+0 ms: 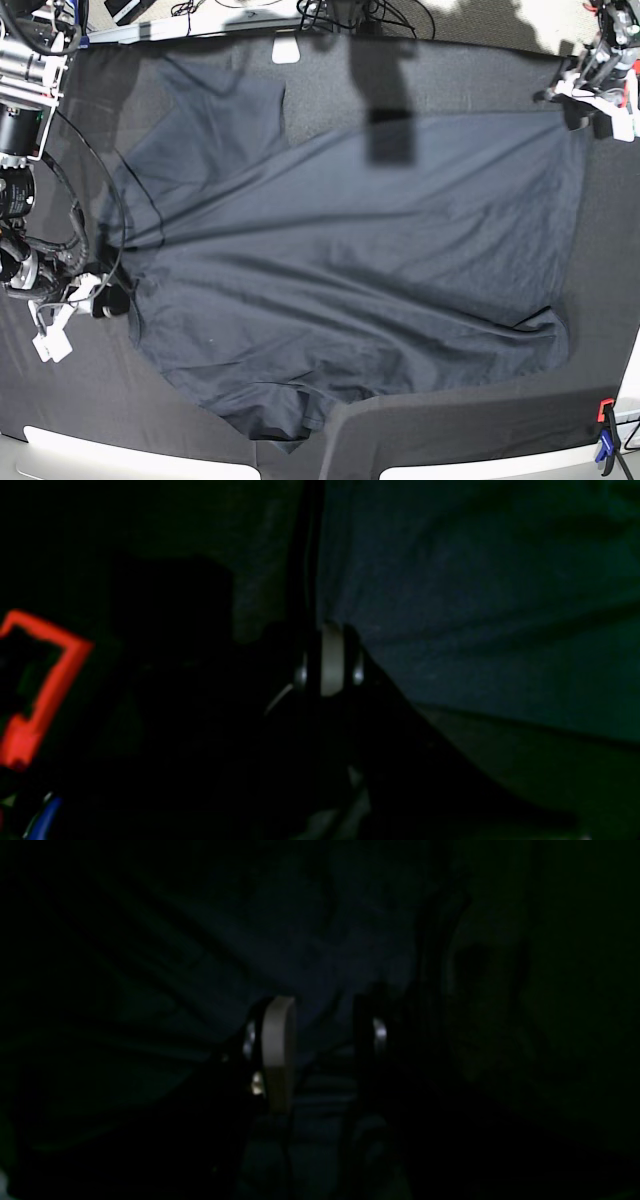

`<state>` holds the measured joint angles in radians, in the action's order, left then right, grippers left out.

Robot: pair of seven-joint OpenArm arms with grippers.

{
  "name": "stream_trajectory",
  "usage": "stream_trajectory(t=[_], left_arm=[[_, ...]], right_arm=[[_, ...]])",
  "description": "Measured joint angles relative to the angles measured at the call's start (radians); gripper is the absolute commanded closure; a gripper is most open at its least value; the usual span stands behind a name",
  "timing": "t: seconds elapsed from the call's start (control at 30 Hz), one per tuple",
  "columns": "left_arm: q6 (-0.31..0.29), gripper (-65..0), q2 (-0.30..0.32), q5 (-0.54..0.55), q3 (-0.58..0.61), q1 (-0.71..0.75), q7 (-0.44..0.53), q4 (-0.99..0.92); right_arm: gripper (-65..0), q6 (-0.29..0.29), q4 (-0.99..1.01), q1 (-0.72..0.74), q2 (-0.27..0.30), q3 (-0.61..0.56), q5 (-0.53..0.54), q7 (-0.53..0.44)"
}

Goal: Layout the t-shirt on the table in an organized manner, then fold the t-shirt properly
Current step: 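Pull the shirt corner with the left gripper toward the table edge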

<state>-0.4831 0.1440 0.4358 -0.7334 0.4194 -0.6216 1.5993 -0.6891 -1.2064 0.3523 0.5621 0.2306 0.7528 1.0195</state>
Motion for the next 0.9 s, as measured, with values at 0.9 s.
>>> stream_trajectory(t=[0.9], left_arm=[[-0.012,-20.7,0.000,0.034,-0.032,0.196,0.017,0.103]], right_arm=[[-19.0,0.000,0.000,0.000,0.000,0.000,0.000,-0.001]])
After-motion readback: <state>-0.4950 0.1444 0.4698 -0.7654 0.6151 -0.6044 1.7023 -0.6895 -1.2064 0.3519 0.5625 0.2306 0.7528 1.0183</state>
